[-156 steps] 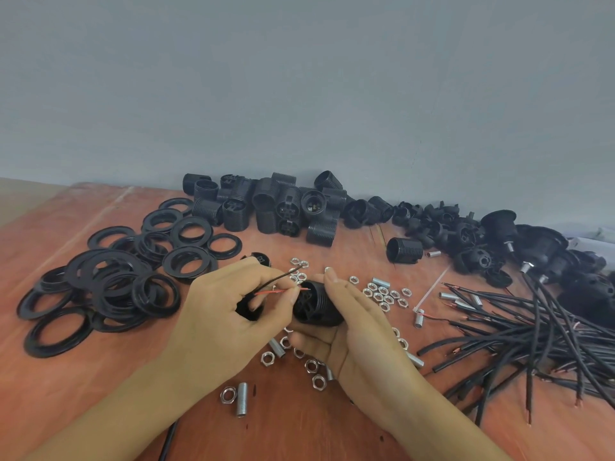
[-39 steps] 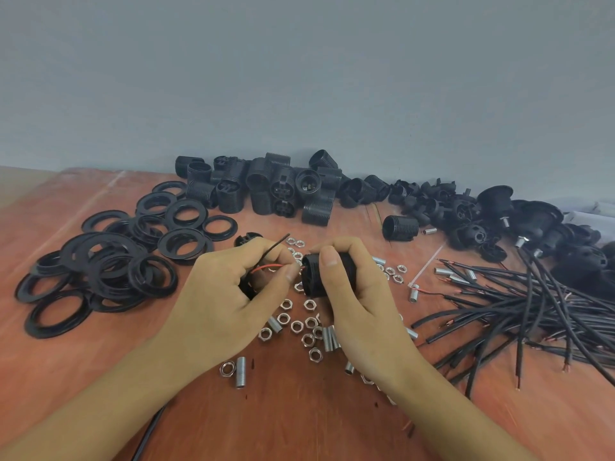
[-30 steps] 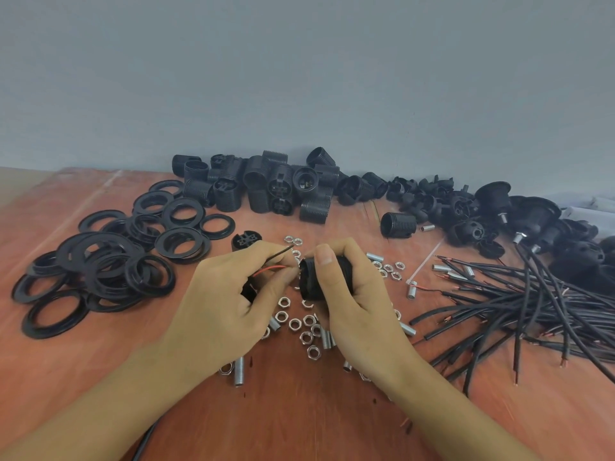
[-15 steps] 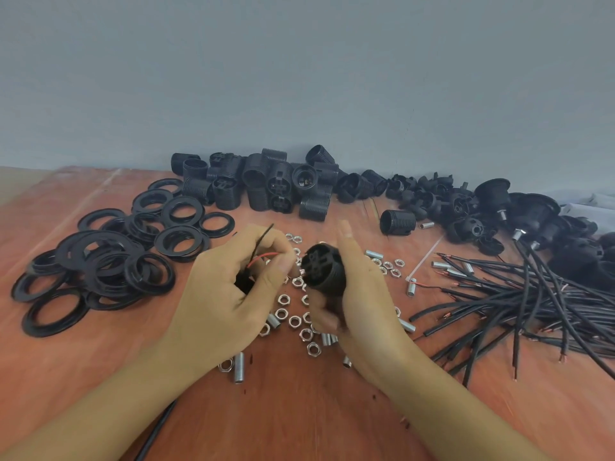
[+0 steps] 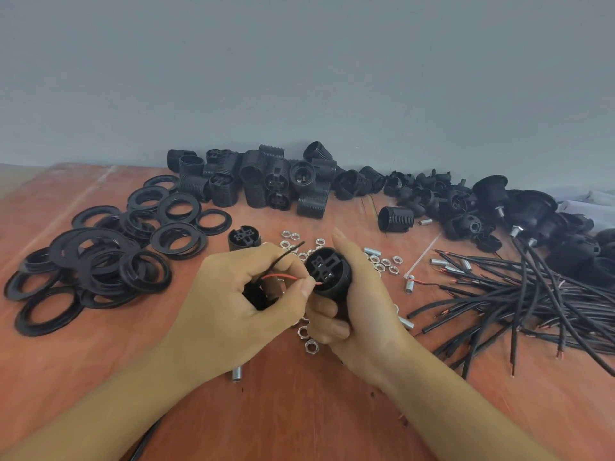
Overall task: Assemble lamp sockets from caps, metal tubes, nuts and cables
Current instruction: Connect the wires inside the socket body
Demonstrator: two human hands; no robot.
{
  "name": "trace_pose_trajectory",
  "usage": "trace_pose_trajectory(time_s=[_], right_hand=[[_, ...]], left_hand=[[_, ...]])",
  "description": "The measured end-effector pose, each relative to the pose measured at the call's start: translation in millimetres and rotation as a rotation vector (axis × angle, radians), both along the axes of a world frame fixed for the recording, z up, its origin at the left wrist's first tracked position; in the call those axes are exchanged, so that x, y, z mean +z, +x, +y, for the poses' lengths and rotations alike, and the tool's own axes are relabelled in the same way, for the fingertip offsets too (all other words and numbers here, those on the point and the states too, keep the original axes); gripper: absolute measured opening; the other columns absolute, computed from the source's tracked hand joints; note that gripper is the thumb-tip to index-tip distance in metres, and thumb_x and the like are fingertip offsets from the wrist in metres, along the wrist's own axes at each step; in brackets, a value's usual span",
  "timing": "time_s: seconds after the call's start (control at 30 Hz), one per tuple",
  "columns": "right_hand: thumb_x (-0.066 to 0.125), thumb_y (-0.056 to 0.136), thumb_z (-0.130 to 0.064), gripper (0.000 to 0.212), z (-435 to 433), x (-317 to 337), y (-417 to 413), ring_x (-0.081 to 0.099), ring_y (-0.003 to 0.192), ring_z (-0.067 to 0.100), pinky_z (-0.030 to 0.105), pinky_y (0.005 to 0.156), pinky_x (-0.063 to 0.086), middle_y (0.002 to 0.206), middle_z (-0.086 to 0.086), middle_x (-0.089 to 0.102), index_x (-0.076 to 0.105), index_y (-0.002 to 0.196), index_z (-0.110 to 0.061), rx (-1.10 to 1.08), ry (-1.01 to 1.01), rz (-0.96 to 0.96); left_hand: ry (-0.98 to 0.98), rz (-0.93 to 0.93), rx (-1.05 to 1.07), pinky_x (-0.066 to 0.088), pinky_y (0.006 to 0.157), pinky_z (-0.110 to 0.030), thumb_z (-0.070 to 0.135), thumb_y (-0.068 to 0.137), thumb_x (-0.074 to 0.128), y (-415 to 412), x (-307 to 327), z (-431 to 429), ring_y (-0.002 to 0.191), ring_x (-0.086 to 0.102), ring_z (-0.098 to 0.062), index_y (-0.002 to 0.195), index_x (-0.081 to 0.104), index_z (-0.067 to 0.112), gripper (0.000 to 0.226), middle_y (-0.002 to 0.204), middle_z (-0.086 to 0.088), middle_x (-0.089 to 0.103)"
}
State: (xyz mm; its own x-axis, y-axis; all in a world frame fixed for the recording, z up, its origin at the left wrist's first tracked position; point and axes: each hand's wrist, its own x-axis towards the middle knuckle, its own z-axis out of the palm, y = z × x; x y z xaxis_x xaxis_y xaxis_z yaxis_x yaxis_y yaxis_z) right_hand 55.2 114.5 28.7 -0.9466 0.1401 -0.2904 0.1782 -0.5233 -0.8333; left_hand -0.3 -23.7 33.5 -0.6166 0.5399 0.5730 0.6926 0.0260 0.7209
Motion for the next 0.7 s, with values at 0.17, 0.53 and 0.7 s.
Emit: trace_pose_trajectory(time_s=[0.17, 0.53, 0.7], right_hand=[[0.040, 0.095, -0.058, 0.052, 0.7, -1.6, -0.9, 0.021, 0.032, 0.011, 0.027, 0.043, 0.015, 0.043, -0.001, 0.033, 0.048, 0.068, -0.015, -0.039, 0.096, 0.010], [0.038, 0.099, -0.050, 0.055, -2.3, -4.6, -2.3, 0.029, 0.030, 0.007, 0.019, 0.037, 0.021, 0.043, -0.004, 0.041, 0.052, 0.057, -0.017, -0.108, 0.212, 0.114], [0.039, 0.098, -0.050, 0.055, -3.0, -5.8, -3.5, 0.031, 0.028, 0.008, 0.015, 0.034, 0.024, 0.042, -0.003, 0.041, 0.051, 0.056, -0.015, -0.151, 0.249, 0.154]], left_hand=[[0.024, -0.020, 0.017, 0.042, 0.052, -0.011, 0.033, 0.081, 0.062, -1.7, -1.3, -0.4, 0.051, 0.056, -0.008, 0.076, 0.065, 0.025, 0.010, 0.060, 0.007, 0.062], [-0.006, -0.034, 0.029, 0.043, 0.051, -0.014, 0.036, 0.080, 0.061, -4.2, -4.6, 0.2, 0.050, 0.054, -0.009, 0.076, 0.065, 0.026, 0.012, 0.056, 0.007, 0.058], [-0.023, -0.034, 0.040, 0.043, 0.051, -0.015, 0.038, 0.081, 0.061, -5.2, -3.8, -1.0, 0.052, 0.053, -0.009, 0.076, 0.065, 0.029, 0.010, 0.057, 0.006, 0.056]])
